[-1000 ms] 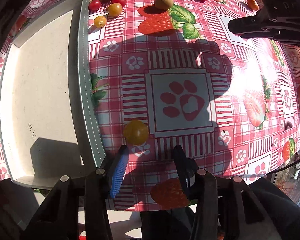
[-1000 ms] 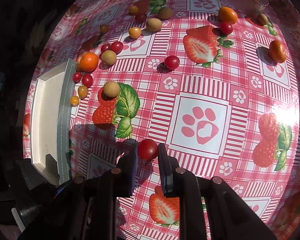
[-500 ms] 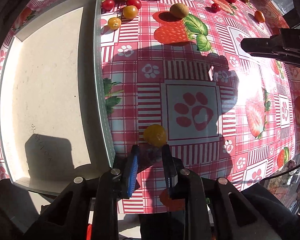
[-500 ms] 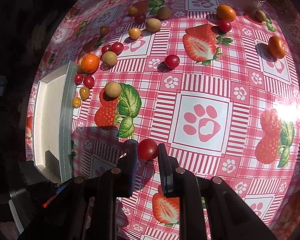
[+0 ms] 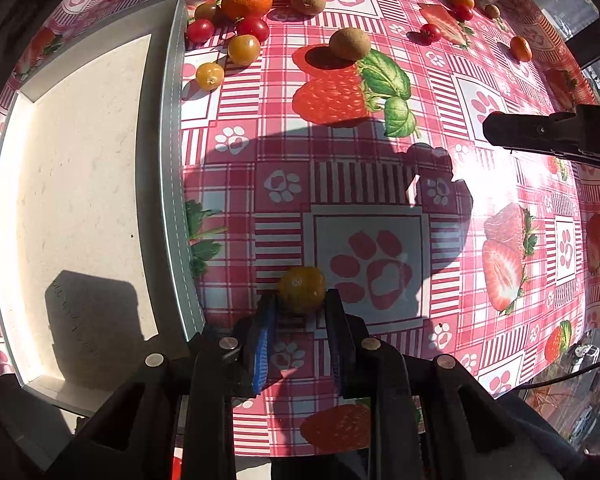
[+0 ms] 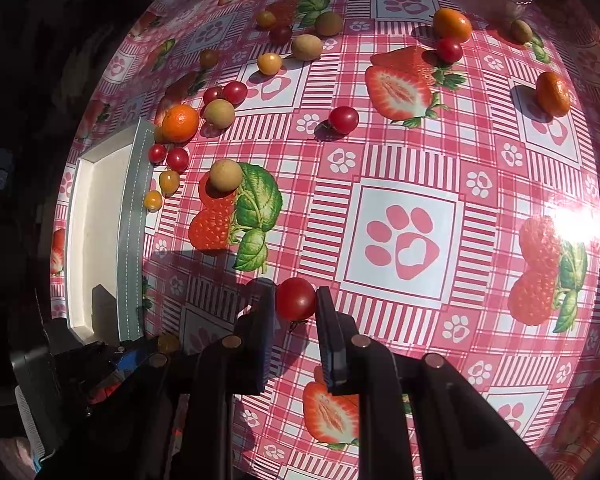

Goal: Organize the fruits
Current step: 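Carry yellow tomato in left tool and red cherry tomato in right tool over white tray, then open left tool to drop yellow tomato while right tool releases cherry tomato into tray, then move both open tools back over the scattered fruit, then close left tool on a brown kiwi while right tool grasps a red cherry tomato, then carry kiwi in left tool and cherry tomato in right tool over white tray, then open left tool to drop kiwi while right tool releases cherry tomato into tray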

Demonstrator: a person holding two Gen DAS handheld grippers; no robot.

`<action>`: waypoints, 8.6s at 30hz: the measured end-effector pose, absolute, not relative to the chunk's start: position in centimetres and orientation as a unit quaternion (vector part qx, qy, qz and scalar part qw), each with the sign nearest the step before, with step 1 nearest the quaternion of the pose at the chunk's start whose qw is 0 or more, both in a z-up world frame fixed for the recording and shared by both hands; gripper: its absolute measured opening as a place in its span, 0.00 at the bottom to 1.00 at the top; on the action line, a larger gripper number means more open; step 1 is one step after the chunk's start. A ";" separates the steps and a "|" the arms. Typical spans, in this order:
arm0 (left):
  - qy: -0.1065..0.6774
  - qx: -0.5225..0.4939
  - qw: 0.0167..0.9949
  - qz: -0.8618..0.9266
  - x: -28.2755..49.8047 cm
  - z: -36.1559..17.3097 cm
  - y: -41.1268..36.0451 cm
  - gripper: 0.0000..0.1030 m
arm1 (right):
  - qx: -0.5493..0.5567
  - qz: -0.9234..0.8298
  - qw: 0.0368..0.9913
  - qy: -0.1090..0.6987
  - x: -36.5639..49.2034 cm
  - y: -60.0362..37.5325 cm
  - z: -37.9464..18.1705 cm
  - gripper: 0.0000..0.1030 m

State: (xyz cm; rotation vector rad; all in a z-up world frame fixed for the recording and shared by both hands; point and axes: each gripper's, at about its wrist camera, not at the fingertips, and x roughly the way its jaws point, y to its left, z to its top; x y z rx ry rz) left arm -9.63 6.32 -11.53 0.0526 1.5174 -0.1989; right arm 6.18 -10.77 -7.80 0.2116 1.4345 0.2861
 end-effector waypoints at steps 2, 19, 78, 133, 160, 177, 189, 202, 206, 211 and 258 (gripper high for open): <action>0.685 0.016 0.722 -0.095 -8.3 -12.2 4.9 0.24 | 0.093 0.132 0.738 0.655 6.1 -10.5 -7.8 0.21; 0.669 0.021 0.739 -0.070 -2.5 -11.2 5.3 0.24 | 0.083 0.136 0.736 0.658 5.2 -9.5 -7.5 0.21; 0.600 -0.063 0.796 0.038 5.9 -5.4 22.3 0.25 | -0.001 0.249 0.718 0.650 9.5 7.8 -4.6 0.21; 0.658 0.029 0.749 -0.070 5.3 -4.4 10.1 0.64 | 0.073 0.044 0.695 0.714 3.8 -7.5 -8.1 0.83; 0.638 0.068 0.764 -0.073 13.7 -11.1 0.0 0.64 | 0.000 0.106 0.747 0.657 15.5 -10.5 -9.4 0.69; 0.633 -0.003 0.767 -0.108 14.8 -10.6 1.6 0.29 | 0.025 0.114 0.762 0.637 15.5 -10.1 -8.5 0.21; 0.621 -0.016 0.773 -0.130 11.3 -6.8 2.5 0.29 | 0.057 0.113 0.759 0.638 10.9 -11.4 -6.7 0.21; 0.622 -0.039 0.776 -0.098 5.8 -4.3 8.6 0.29 | 0.036 0.136 0.750 0.647 7.7 -7.5 -5.2 0.21; 0.622 -0.051 0.778 -0.076 4.7 -4.1 11.4 0.29 | 0.024 0.149 0.748 0.646 7.3 -5.3 -4.7 0.21; 0.617 -0.064 0.783 -0.049 3.8 -3.9 14.9 0.29 | 0.007 0.170 0.745 0.645 7.0 -2.0 -4.2 0.21; 0.645 -0.059 0.759 0.066 1.7 -10.9 27.8 0.74 | -0.101 0.250 0.668 0.693 7.5 17.7 -10.5 0.41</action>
